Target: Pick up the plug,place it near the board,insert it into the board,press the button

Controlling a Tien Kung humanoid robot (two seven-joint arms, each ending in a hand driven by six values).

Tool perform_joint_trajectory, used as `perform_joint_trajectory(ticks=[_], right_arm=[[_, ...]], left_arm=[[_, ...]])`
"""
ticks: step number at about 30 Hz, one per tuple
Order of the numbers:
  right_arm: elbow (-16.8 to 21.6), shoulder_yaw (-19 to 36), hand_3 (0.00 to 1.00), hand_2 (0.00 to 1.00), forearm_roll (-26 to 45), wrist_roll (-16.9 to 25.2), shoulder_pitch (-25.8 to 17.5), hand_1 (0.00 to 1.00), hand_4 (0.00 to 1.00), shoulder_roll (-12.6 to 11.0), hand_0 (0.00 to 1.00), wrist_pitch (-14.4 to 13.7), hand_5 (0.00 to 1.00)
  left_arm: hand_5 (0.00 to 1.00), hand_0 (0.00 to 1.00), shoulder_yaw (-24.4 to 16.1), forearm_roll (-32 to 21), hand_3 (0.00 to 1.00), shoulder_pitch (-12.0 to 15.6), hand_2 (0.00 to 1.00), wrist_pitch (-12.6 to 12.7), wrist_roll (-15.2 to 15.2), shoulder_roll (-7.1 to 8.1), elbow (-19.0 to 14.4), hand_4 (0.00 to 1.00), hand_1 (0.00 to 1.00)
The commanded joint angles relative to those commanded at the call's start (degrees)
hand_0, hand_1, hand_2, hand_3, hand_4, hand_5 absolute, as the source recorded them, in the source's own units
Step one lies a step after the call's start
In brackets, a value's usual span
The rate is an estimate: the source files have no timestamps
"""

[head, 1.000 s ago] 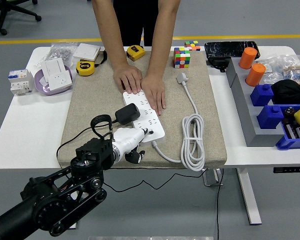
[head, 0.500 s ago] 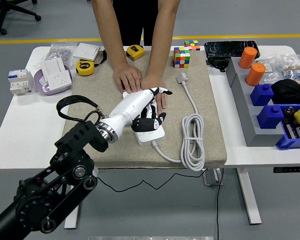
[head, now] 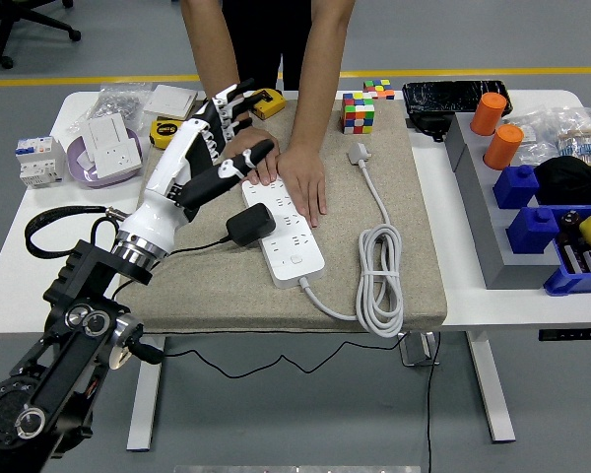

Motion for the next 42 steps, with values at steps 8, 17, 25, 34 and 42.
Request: perform_joint_trajectory(ticks=[8,17,25,34,42], right_arm=[[0.0,0.0,0.639,0.702,0.0,0.0,0.1,0.724,0.941,-0.1,0.823,0.0,0.609],[0.0,-0.3,0.639,0.701,0.2,0.1,0.2,0.725,0.942,0.0,0.822,-0.1,0.61],[0.0,-0.2,0.639,0.702,0.0,0.0,0.0,0.724,0.942,-0.1,0.822,0.0,0.61],[0.0,-0.7,0.638,0.701,0.4,0.1,-0.1,0.724,0.941,-0.1,0.821,0.0,0.609],[0.0,-0.8,0.637,0.701,0.5,0.1,-0.1,0.724,0.941,-0.2,0.821,0.0,0.609]], left_arm=[[0.711,0.208,-2.1,-19.4,0.181,0.3,0.182,4.3,-4.6,0.0,1.3,0.998,0.131],[0.646,0.094,-3.6,-41.0,0.017,-0.7,0.027,9.1,-9.8,0.0,4.3,0.975,0.002],[0.625,0.087,-3.7,-49.4,0.002,-0.3,0.006,7.1,-10.1,0.0,5.6,0.963,0.002],[0.595,0.074,-3.9,-50.2,0.002,-0.2,0.002,6.8,-10.1,0.0,5.8,0.934,0.002],[0.578,0.072,-4.1,-49.7,0.002,-0.4,0.002,6.9,-9.9,0.0,5.7,0.919,0.002]])
